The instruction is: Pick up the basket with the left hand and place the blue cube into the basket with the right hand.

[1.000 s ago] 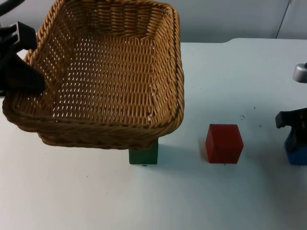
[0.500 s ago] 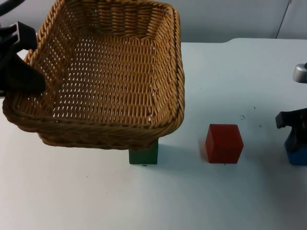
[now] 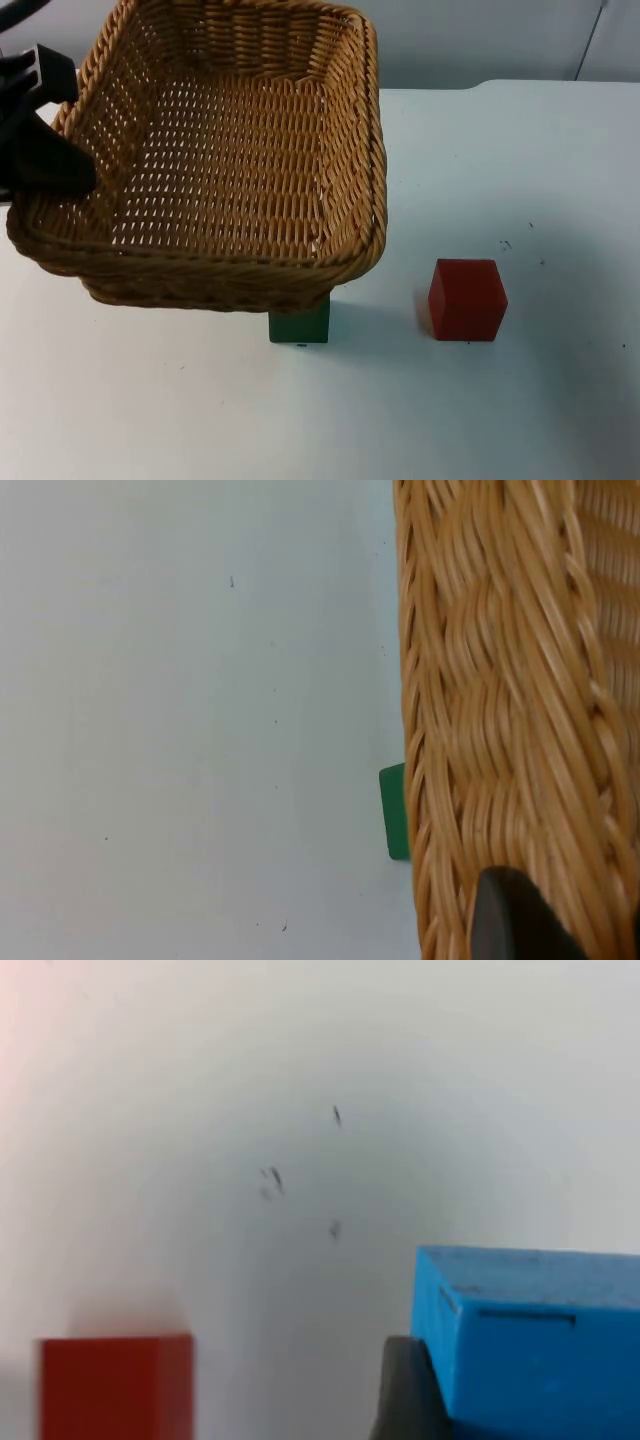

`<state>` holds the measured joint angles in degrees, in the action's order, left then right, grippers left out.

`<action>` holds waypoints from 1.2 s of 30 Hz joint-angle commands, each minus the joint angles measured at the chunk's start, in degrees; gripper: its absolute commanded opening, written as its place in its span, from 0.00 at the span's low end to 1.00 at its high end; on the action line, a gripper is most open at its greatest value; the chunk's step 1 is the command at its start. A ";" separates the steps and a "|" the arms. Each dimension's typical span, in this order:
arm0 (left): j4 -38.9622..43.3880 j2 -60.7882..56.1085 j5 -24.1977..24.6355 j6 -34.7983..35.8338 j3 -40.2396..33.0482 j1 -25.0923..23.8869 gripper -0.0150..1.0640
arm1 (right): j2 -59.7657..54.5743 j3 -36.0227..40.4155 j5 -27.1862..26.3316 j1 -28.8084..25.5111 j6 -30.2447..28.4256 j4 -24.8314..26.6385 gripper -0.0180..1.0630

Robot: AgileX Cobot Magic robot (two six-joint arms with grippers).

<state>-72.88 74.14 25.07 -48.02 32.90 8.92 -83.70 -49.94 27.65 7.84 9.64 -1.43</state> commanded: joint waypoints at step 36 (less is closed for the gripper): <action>-3.47 -0.76 0.82 0.37 0.19 -0.05 0.01 | -22.53 -42.45 9.11 38.21 -7.30 2.69 0.01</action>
<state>-74.78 74.14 25.06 -47.91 32.90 8.92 -105.27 -91.22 36.40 45.39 2.98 1.70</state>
